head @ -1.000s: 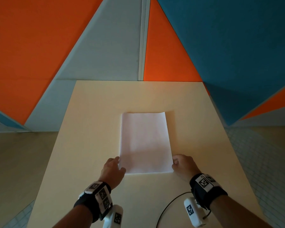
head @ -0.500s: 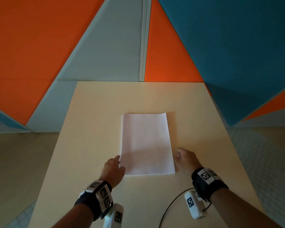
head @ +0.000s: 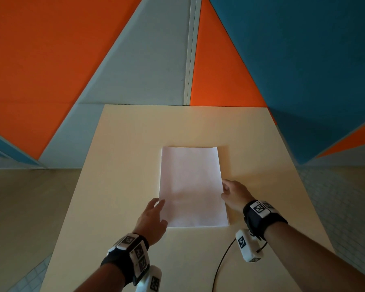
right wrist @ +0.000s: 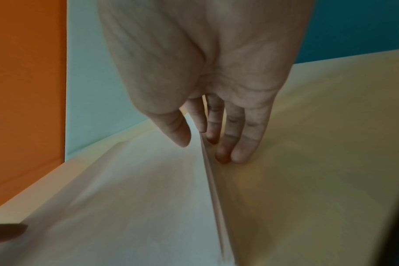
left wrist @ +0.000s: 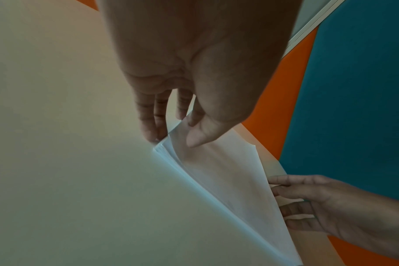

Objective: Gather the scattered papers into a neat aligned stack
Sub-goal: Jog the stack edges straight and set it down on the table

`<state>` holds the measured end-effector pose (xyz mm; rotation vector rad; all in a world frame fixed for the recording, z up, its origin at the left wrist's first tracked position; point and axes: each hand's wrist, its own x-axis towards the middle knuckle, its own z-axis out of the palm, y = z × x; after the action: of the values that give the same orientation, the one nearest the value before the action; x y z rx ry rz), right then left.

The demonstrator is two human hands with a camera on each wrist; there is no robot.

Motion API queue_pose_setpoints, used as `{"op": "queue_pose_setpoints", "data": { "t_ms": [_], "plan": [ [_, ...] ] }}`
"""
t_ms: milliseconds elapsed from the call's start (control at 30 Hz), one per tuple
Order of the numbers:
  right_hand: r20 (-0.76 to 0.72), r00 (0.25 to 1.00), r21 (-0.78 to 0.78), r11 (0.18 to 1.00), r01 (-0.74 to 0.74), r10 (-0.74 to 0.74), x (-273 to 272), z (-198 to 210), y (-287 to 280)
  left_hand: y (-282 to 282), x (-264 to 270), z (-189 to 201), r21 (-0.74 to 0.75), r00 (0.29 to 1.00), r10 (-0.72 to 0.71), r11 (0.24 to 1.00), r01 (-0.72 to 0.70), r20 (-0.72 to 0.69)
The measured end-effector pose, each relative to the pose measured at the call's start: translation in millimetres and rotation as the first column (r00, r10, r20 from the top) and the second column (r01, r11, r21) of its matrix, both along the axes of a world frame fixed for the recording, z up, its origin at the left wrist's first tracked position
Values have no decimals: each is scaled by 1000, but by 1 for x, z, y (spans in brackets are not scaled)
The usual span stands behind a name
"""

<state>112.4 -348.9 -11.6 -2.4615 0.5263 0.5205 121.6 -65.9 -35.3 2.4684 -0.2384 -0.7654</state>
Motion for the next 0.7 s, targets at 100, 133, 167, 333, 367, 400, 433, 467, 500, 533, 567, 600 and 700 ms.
{"op": "queue_pose_setpoints", "data": {
  "t_ms": [100, 133, 167, 333, 367, 400, 433, 467, 500, 533, 567, 600, 700],
  "plan": [
    [-6, 1000, 7, 1000, -1, 1, 1, -2, 1, 0, 1, 1, 18, 1000, -12, 1000, 12, 0],
    [-9, 1000, 6, 1000, 3, -3, 1, -1, 1, 0, 1, 1, 22, 1000, -14, 1000, 14, 2],
    [-5, 1000, 9, 1000, 6, -6, 1, -1, 2, 0, 1, 1, 25, 1000, -15, 1000, 15, 3],
    [-6, 1000, 22, 999, 30, -30, 0, 1, 1, -1, 0, 3, 38, 1000, -21, 999, 21, -5],
    [-11, 999, 22, 999, 36, -36, -1, 1, 2, -1, -1, 4, 40, 1000, -24, 999, 24, -4],
    [-15, 999, 24, 999, 43, -43, -2, 2, 2, -1, -1, 4, 39, 1000, -25, 999, 25, 0],
    [-15, 999, 26, 998, 50, -49, -3, 1, 2, -1, -2, 5, 38, 1000, -24, 999, 23, 5],
    [-16, 998, 29, 998, 55, -55, -4, 2, 2, 0, -3, 5, 36, 1000, -21, 999, 20, 11],
    [-14, 998, 32, 998, 56, -56, -6, 1, 2, 0, -4, 6, 33, 1000, -20, 999, 19, 17],
    [-13, 998, 33, 998, 54, -53, -9, 1, 2, 1, -5, 6, 29, 999, -21, 999, 21, 24],
    [-9, 999, 37, 998, 49, -48, -11, 0, 2, 1, -6, 6, 23, 999, -26, 999, 25, 30],
    [-8, 999, 41, 998, 44, -44, -13, 1, 3, 1, -7, 6, 18, 999, -32, 999, 31, 37],
    [3, 999, 51, 998, 34, -34, -16, -1, 4, 1, -8, 5, 17, 998, -36, 999, 36, 47]
  ]
}}
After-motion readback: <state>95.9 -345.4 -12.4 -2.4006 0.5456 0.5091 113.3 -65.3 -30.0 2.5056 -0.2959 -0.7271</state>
